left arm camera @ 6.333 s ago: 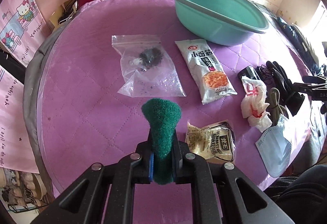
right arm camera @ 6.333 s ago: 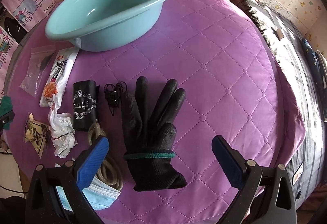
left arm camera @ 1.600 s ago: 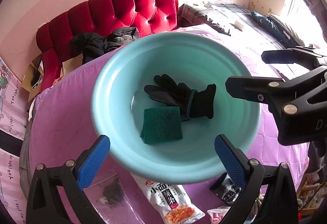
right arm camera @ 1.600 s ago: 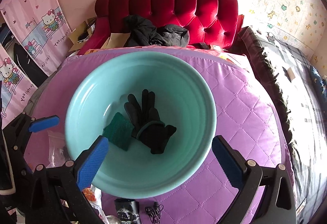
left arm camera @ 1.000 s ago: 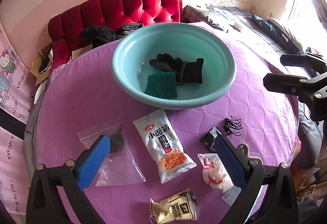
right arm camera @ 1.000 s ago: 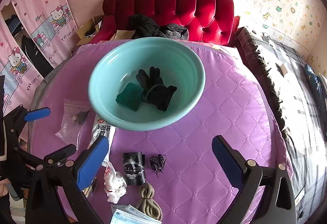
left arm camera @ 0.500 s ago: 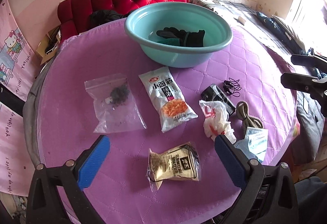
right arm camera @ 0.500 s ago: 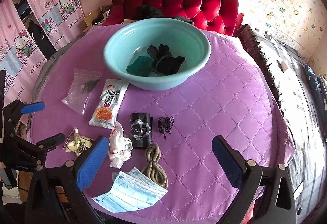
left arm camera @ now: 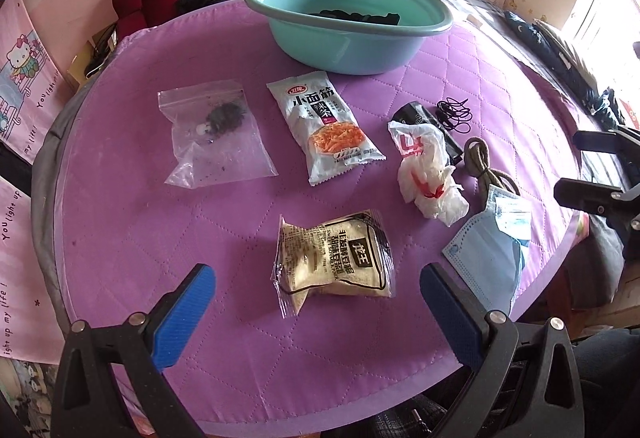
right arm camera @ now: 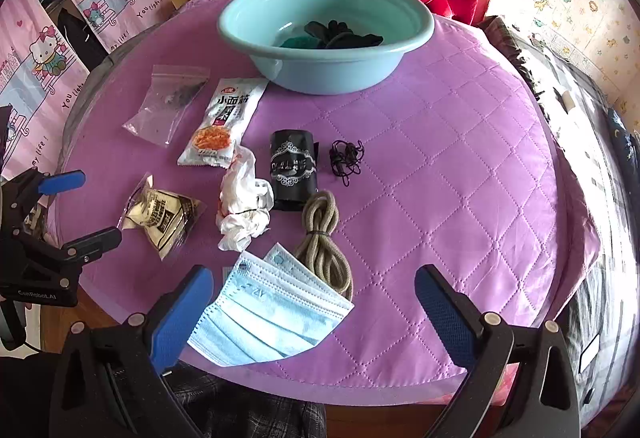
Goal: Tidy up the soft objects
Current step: 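Withdraw both tools from the basin back over the table, then grasp the blue face mask with the right tool while the left tool grasps the gold packet, then carry the mask and gold packet over the teal basin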
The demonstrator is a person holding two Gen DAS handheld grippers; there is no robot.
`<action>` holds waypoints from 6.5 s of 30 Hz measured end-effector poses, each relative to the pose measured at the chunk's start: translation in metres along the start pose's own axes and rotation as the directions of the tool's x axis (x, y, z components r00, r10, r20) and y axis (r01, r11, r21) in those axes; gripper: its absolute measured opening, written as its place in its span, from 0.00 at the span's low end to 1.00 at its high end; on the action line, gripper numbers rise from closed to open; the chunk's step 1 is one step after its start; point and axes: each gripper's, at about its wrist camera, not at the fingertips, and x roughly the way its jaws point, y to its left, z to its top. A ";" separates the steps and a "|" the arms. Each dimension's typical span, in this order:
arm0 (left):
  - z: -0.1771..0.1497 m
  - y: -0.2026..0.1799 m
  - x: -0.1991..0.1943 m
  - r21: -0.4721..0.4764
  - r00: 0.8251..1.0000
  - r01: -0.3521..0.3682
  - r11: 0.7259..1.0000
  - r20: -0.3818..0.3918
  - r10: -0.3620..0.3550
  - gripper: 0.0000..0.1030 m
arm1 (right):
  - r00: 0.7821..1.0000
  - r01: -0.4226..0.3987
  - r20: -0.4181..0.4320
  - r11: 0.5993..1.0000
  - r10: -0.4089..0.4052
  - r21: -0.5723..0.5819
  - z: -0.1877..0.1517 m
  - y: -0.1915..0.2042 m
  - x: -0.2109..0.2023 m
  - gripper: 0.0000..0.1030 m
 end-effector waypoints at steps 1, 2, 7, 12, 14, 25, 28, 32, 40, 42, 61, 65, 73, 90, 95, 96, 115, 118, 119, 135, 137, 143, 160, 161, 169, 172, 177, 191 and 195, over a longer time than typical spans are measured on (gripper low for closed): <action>-0.001 0.000 0.000 0.000 1.000 0.002 1.000 0.002 -0.002 1.00 | 1.000 -0.001 -0.006 1.000 0.001 -0.002 -0.002 0.001 0.002 1.00; -0.001 -0.001 0.000 0.001 1.000 0.004 1.000 0.003 -0.004 1.00 | 1.000 -0.002 -0.012 1.000 0.002 -0.002 -0.005 0.002 0.004 1.00; -0.007 -0.003 0.001 0.012 1.000 0.003 1.000 0.002 -0.003 1.00 | 0.999 -0.018 -0.050 1.000 0.017 -0.007 -0.015 0.008 0.015 1.00; -0.013 -0.004 0.004 0.022 1.000 0.001 1.000 -0.011 -0.001 1.00 | 0.995 -0.038 -0.097 0.999 0.039 0.006 -0.022 0.012 0.034 1.00; -0.015 -0.004 0.005 0.023 1.000 0.002 1.000 -0.012 -0.002 1.00 | 0.992 -0.034 -0.119 0.999 0.034 0.000 -0.024 0.013 0.043 1.00; -0.024 -0.003 0.012 0.018 0.999 0.002 1.000 -0.044 -0.001 1.00 | 0.980 -0.027 -0.199 1.000 0.026 -0.003 -0.034 0.021 0.091 1.00; -0.025 -0.003 0.014 0.021 0.999 0.000 1.000 -0.051 0.001 1.00 | 0.978 -0.034 -0.208 0.999 0.031 -0.010 -0.039 0.025 0.099 0.95; -0.027 -0.005 0.017 0.023 0.998 0.001 1.000 -0.059 0.000 1.00 | 0.985 -0.025 -0.172 0.999 0.018 -0.036 -0.040 0.031 0.090 0.48; -0.027 -0.005 0.025 0.004 0.997 0.011 1.000 -0.077 -0.011 1.00 | 0.991 -0.062 -0.122 0.998 0.059 -0.021 -0.041 0.025 0.061 0.08; -0.026 -0.004 0.029 0.001 0.996 0.013 1.000 -0.083 -0.013 1.00 | 0.992 -0.071 -0.101 0.997 0.070 -0.009 -0.039 0.020 0.050 0.08; 0.000 -0.009 0.070 -0.019 0.991 0.019 1.000 -0.132 -0.021 1.00 | 0.999 -0.052 -0.011 0.996 0.053 0.076 -0.028 -0.013 0.003 0.08; 0.007 -0.011 0.083 -0.019 0.990 0.010 1.000 -0.140 -0.013 1.00 | 0.998 -0.053 -0.015 0.995 0.054 0.085 -0.029 -0.018 0.005 0.08; 0.029 -0.017 0.111 -0.021 0.988 -0.005 1.000 -0.151 0.002 0.90 | 0.998 -0.052 -0.018 0.995 0.053 0.085 -0.026 -0.024 0.009 0.08; 0.052 -0.015 0.093 -0.027 0.993 0.048 0.998 -0.107 -0.051 0.48 | 0.996 -0.091 -0.002 0.994 0.091 0.057 -0.004 -0.032 0.016 0.08; 0.052 -0.017 0.076 -0.026 0.994 0.073 0.997 -0.086 -0.075 0.47 | 0.995 -0.100 -0.005 0.994 0.100 0.046 0.000 -0.031 0.020 0.08; 0.053 -0.017 0.071 -0.024 0.994 0.077 0.997 -0.082 -0.079 0.47 | 0.995 -0.101 -0.005 0.994 0.102 0.044 0.001 -0.030 0.020 0.08; 0.067 -0.034 -0.008 0.039 0.993 0.115 0.993 0.034 -0.117 0.48 | 0.992 -0.108 0.069 0.994 0.107 0.004 0.026 -0.029 -0.003 0.08; 0.076 -0.034 -0.015 0.052 0.991 0.118 0.992 0.060 -0.121 0.48 | 0.991 -0.100 0.095 0.995 0.099 0.005 0.034 -0.031 -0.009 0.08; 0.078 -0.035 -0.018 0.056 0.990 0.118 0.991 0.066 -0.121 0.48 | 0.990 -0.097 0.103 0.995 0.096 0.006 0.037 -0.032 -0.011 0.08; 0.124 -0.035 -0.035 0.103 0.979 0.105 0.989 0.163 -0.121 0.48 | 0.978 -0.076 0.196 0.997 0.076 -0.010 0.093 -0.033 -0.033 0.08; 0.132 -0.033 -0.035 0.104 0.977 0.107 0.989 0.173 -0.123 0.48 | 0.976 -0.086 0.200 0.996 0.086 -0.004 0.103 -0.035 -0.034 0.08; 0.158 -0.026 -0.029 0.109 0.975 0.108 0.988 0.184 -0.127 0.49 | 0.975 -0.098 0.204 0.995 0.092 0.017 0.133 -0.042 -0.030 0.08; 0.224 -0.012 0.009 0.130 0.975 0.092 0.987 0.189 -0.116 0.49 | 0.974 -0.052 0.221 0.998 0.042 0.039 0.218 -0.054 -0.004 0.08; 0.227 -0.012 0.013 0.132 0.976 0.091 0.987 0.186 -0.115 0.49 | 0.976 -0.052 0.215 0.998 0.042 0.042 0.222 -0.054 0.000 0.08; 0.251 -0.004 0.044 0.127 0.982 0.080 0.989 0.158 -0.100 0.49 | 0.980 -0.052 0.195 0.995 0.035 0.080 0.250 -0.062 0.028 0.09; 0.256 -0.002 0.054 0.129 0.985 0.074 0.989 0.148 -0.093 0.49 | 0.982 -0.053 0.186 0.994 0.035 0.093 0.259 -0.065 0.038 0.09; 0.263 0.001 0.069 0.127 0.988 0.061 0.990 0.130 -0.078 0.49 | 0.985 -0.054 0.168 0.992 0.035 0.110 0.271 -0.072 0.056 0.09; 0.275 -0.001 0.112 0.131 0.997 0.034 0.991 0.066 -0.043 0.50 | 0.996 -0.030 0.088 0.993 0.019 0.118 0.289 -0.083 0.108 0.10; 0.275 -0.002 0.117 0.126 0.998 0.029 0.992 0.055 -0.036 0.50 | 0.996 -0.045 0.081 0.990 0.034 0.136 0.290 -0.084 0.112 0.11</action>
